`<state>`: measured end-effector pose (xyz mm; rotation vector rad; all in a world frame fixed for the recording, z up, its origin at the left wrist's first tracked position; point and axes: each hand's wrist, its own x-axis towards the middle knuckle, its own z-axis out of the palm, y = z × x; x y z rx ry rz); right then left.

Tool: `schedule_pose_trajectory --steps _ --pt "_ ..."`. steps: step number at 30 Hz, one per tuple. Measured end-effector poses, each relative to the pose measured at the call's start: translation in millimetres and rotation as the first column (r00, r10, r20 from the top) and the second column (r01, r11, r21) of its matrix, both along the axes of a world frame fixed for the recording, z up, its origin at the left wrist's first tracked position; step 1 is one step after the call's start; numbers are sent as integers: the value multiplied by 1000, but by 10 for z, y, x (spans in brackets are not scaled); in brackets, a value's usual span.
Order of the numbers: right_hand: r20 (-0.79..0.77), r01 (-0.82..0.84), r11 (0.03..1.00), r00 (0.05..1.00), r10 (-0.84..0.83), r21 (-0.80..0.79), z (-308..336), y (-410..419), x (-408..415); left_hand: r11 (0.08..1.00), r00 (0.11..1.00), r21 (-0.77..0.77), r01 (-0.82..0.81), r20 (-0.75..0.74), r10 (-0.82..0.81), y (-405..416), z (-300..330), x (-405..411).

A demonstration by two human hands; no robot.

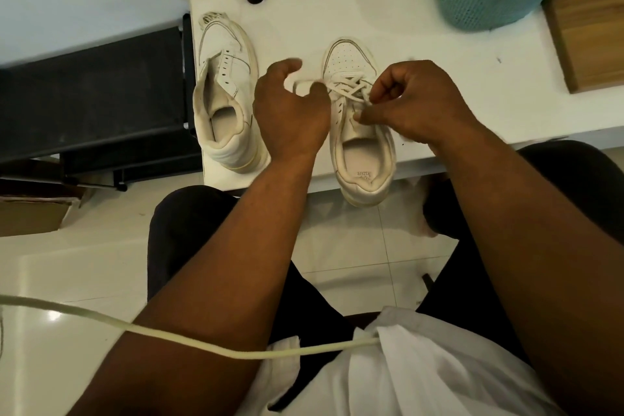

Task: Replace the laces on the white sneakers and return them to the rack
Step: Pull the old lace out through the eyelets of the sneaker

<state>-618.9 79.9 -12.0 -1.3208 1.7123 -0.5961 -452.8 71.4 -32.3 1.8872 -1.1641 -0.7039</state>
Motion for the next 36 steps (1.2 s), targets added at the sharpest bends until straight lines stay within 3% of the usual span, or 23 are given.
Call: schedule_pose_trajectory --steps 3,5,8,13,15,17,19,21,23,25,28,30,33,36 --pt "-99 -107 991 989 114 75 7 -4 -41 963 957 -84 254 164 -238 48 3 -58" --pt "-146 -120 988 980 133 99 -2 -4 -59 923 892 28 385 246 -380 84 -21 -107" --pt "-186 -120 987 973 139 109 16 6 -47 902 825 174 394 365 -431 130 -51 -154" --pt "-212 -112 985 967 139 133 39 4 -43 898 789 106 427 442 -427 114 -94 -172" --pt "-206 -103 984 970 131 144 48 1 -45 927 870 83 366 324 -372 118 -69 -207" --pt "-188 -96 982 974 127 165 58 -3 -50 977 979 90 191 50 -196 80 -25 -215" --pt "-171 -92 979 977 124 180 63 -1 -53 993 985 117 25 -171 -4 29 -9 -145" --pt "-164 -87 979 979 118 184 57 0 -52 990 972 141 -11 -233 44 0 -6 -77" --pt "-175 -85 980 978 117 180 45 -2 -46 991 991 73 114 -82 -108 32 13 -66" --pt "-177 -84 981 978 115 175 35 -2 -38 949 941 -5 316 127 -312 78 8 -96" --pt "-175 -90 985 978 116 149 19 6 -37 908 825 111 405 383 -415 132 -32 -160" --pt "-172 -88 986 979 112 142 18 9 -38 919 821 149 366 412 -394 156 -55 -163" --pt "-174 -86 985 978 112 148 19 6 -31 925 816 54 375 455 -357 164 -53 -185" --pt "-157 -79 984 982 104 162 18 2 -33 979 955 -96 182 253 -153 94 8 -167"
